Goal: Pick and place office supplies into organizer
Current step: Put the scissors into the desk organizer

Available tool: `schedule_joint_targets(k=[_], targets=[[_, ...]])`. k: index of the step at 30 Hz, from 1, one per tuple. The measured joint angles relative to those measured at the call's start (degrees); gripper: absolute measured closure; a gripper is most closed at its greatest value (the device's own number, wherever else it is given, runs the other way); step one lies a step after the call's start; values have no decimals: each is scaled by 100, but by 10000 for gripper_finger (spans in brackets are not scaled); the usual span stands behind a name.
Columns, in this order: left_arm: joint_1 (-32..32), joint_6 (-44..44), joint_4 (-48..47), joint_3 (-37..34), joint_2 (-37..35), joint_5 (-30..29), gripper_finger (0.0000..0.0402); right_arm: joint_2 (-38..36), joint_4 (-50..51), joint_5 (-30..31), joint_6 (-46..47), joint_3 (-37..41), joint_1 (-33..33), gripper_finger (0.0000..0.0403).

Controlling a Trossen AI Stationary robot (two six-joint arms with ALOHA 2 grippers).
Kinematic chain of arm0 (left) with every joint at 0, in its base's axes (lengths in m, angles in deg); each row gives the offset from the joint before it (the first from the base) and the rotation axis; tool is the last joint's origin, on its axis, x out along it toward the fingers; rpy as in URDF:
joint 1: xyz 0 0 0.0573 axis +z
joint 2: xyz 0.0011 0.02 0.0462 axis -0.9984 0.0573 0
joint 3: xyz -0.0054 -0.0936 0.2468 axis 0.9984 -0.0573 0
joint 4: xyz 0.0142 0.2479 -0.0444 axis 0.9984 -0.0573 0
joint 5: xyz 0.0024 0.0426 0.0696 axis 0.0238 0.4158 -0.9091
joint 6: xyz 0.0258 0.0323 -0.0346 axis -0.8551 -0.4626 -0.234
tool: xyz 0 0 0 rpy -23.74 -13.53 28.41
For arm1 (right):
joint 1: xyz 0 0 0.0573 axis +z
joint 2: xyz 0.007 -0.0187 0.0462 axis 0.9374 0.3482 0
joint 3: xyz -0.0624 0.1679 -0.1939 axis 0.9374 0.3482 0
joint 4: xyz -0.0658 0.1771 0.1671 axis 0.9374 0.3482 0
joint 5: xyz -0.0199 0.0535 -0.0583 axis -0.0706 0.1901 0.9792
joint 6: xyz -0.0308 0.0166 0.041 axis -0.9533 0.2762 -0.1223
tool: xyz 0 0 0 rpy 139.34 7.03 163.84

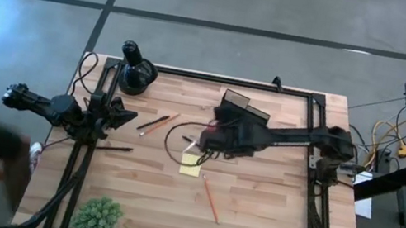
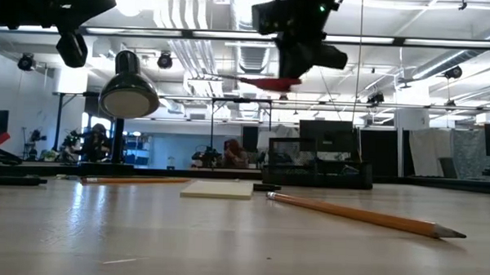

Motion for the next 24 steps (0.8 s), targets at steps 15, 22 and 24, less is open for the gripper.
schedule_joint_targets(k=[15,22,24], targets=[[0,-44,100,0,-2,-4,402,-337,1053,3406,-2094,28,-1945,365],[0,-46,83,2,0,-2,402,-299,1031,3471,-2132,102,-2384,365],[0,-54,81,0,0,-2,402,-230,1023,3467,-2130,142,-2397,365]])
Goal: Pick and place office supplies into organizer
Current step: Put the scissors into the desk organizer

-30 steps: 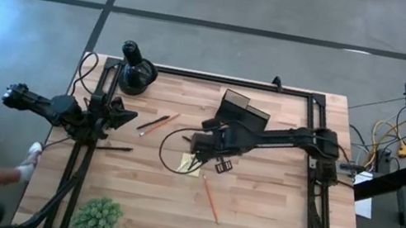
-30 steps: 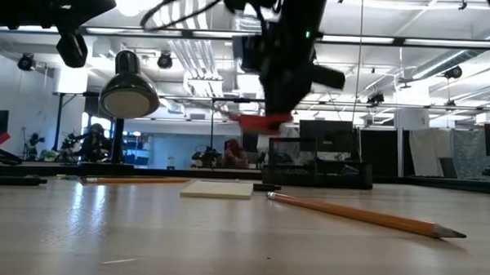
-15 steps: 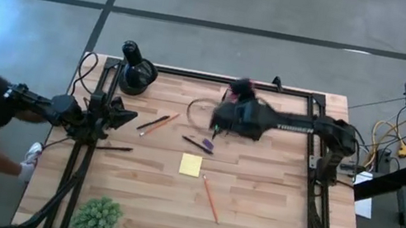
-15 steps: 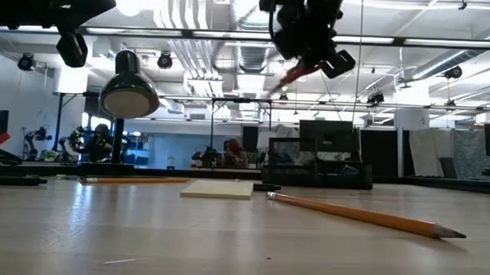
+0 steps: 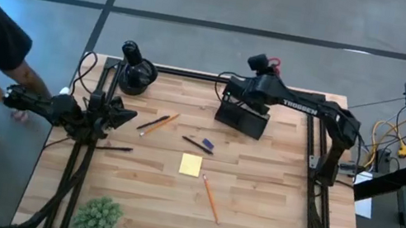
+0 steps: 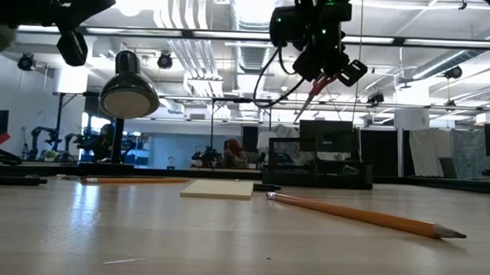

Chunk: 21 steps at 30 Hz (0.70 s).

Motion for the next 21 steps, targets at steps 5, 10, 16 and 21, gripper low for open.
schedule_joint_targets(k=[5,10,16,21], targets=[[0,-293,0,0,0,2,402,341,-4,0,21,86,2,365],[0,-446,-2,2,-13,13,402,653,1,107,59,107,36,365],[0,-454,-4,1,-13,15,402,731,-8,89,194,100,360,365],[0,-558,-4,0,-13,17,402,769,-18,-301,421,100,604,365]])
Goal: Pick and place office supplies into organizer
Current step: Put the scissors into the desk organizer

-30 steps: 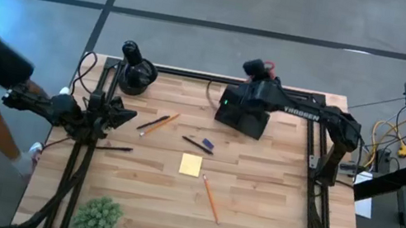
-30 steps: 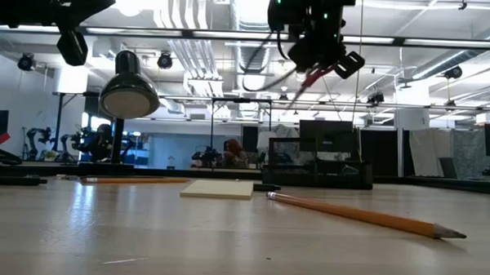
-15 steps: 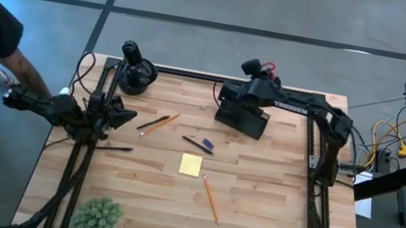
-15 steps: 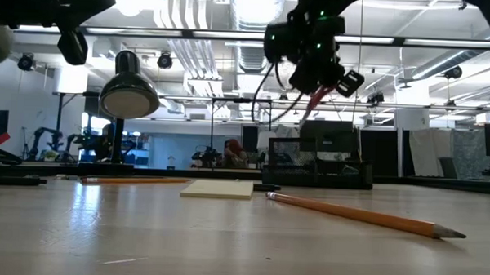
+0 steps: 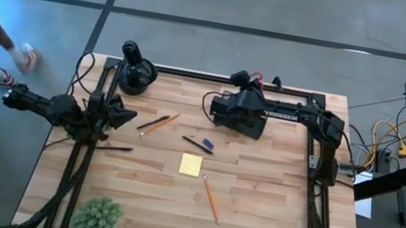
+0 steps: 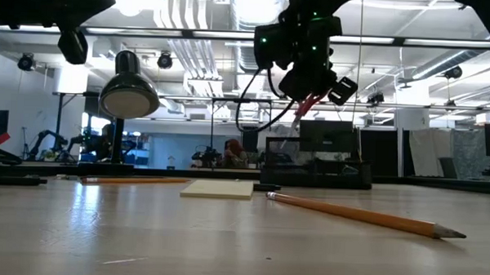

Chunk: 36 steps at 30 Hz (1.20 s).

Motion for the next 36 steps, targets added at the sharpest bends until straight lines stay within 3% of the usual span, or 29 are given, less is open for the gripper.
schedule_joint_targets(k=[6,22,27,30,32,36], targets=[[1,-189,0,0,0,2,402,134,-46,-14,711,-7,216,346],[0,-181,5,1,-26,26,402,244,-155,-370,1179,-13,811,198],[0,-179,2,0,-26,26,402,191,-150,74,1202,-13,1162,180],[0,-146,7,0,-26,26,402,-58,-78,640,1921,-11,1382,178],[0,-141,29,0,-26,26,402,-407,89,698,2663,-26,1481,179],[0,-142,202,0,-26,22,402,-1061,545,493,5042,-316,1508,183]])
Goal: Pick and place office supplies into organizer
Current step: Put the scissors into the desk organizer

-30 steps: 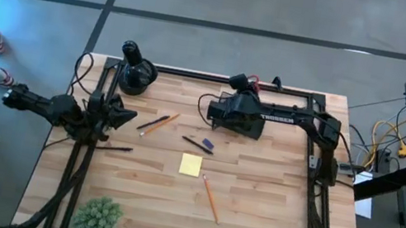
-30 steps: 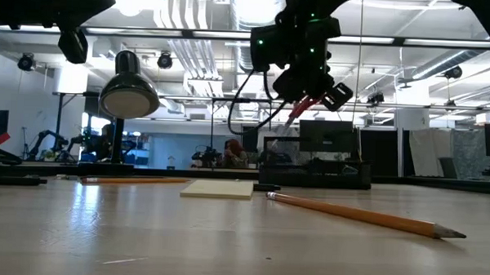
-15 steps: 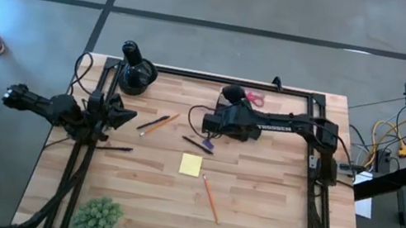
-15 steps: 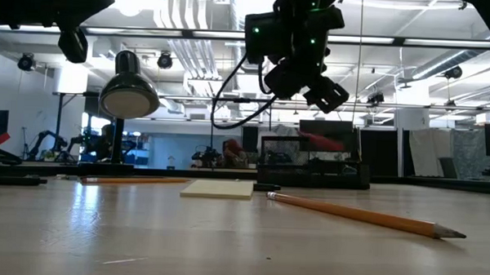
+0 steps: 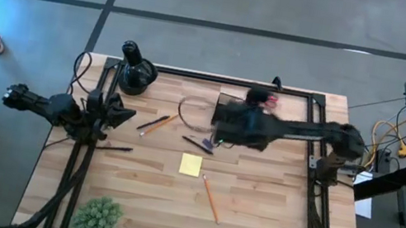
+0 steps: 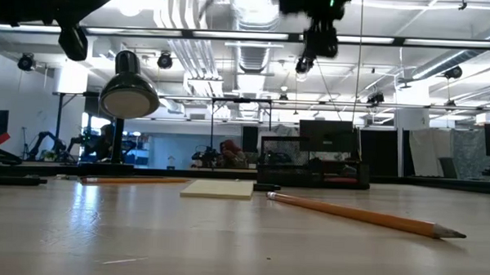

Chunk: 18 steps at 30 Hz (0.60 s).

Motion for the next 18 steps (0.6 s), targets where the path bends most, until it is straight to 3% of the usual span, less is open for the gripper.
schedule_joint_targets(k=[2,4,6,10,14,16,18], targets=[[0,0,20,2,-5,-71,402,-335,173,-1233,1871,-169,-225,183],[0,-2,49,2,-11,-195,402,-708,396,-3381,3651,-153,-785,183],[0,-2,79,2,-22,-373,402,-1022,452,-5106,4455,171,-1483,183],[2,-1,109,2,-33,-773,402,-1195,439,-5838,3760,605,-2453,183],[2,8,151,2,-46,-987,402,-841,548,-7325,3311,711,-3668,183],[2,9,256,2,-50,-1032,402,-623,546,-7439,2738,721,-4163,183],[2,8,292,2,-50,-1078,402,-402,591,-7282,1553,696,-4346,183]])
